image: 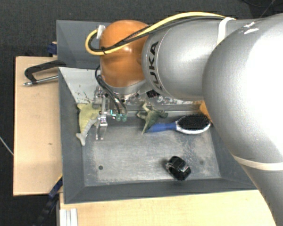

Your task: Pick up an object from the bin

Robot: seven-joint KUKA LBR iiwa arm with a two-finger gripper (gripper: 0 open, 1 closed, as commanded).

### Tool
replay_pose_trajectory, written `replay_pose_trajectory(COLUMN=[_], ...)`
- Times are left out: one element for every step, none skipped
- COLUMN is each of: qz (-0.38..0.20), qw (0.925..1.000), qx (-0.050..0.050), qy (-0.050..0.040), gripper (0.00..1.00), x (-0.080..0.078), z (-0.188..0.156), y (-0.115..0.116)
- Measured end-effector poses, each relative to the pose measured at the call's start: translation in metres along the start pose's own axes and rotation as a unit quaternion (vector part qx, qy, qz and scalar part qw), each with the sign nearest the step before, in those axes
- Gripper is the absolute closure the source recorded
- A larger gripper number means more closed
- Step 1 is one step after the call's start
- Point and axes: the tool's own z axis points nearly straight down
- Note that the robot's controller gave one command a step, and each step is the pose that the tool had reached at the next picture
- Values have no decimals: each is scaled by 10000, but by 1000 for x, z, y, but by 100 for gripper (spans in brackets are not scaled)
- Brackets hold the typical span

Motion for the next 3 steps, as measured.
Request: replay_pose_trajectory(qz=[-9, 4, 161], qw=[9999, 9997, 9998], qx=[-31, -52, -30], qy=[-104, -222, -105], gripper=[0, 100, 100], x=[-6, -12, 13], z=[69, 61, -115], y=[4, 3, -8])
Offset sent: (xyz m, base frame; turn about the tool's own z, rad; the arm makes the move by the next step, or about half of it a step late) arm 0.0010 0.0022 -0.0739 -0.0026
